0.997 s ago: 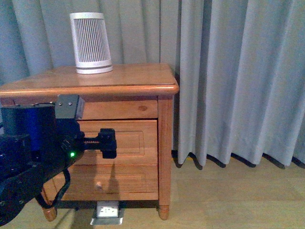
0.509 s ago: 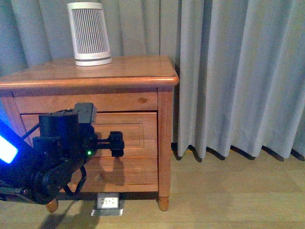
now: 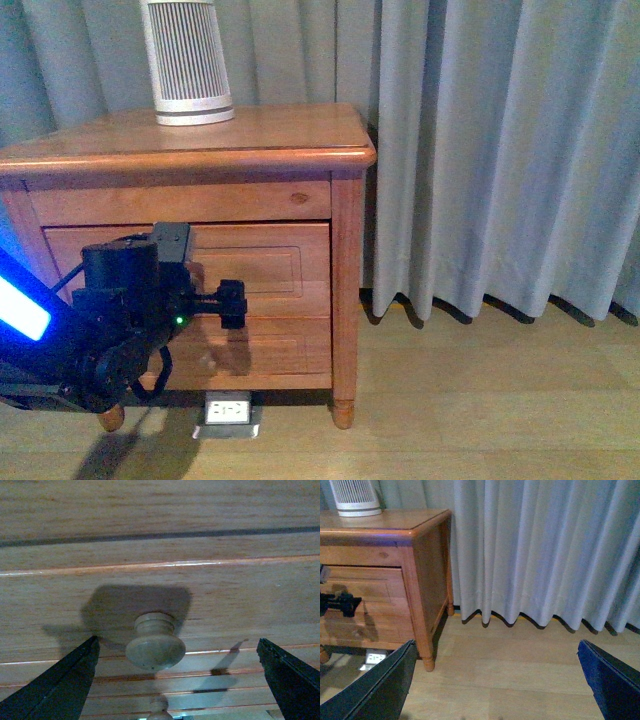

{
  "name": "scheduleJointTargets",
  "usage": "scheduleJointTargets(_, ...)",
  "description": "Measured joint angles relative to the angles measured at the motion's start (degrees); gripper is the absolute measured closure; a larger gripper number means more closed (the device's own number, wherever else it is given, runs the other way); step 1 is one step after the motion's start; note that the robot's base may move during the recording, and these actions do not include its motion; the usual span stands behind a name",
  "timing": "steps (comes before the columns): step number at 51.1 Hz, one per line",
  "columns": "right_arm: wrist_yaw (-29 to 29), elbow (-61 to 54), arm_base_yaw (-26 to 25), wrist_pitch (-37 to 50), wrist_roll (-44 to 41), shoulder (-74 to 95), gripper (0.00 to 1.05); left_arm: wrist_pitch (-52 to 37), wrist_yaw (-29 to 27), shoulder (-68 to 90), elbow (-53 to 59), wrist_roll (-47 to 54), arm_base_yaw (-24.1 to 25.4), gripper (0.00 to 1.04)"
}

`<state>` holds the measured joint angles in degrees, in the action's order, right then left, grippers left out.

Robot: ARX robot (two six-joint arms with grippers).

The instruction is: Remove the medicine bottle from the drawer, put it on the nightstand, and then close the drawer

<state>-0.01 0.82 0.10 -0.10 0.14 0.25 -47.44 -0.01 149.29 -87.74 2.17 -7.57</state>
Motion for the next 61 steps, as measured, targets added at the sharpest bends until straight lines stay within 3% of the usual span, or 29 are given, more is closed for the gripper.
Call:
scheduleJointTargets(53,0.00,0.00,0.00,0.00,0.00,0.00,0.07,0.59,-0.20,-1.77,0.28,0.57,0.94,0.07)
scheduleJointTargets(61,0.00,0.00,0.00,0.00,0.00,0.00,0.07,0.61,-0.68,-2.08,0.37,0.61,1.36,0.39)
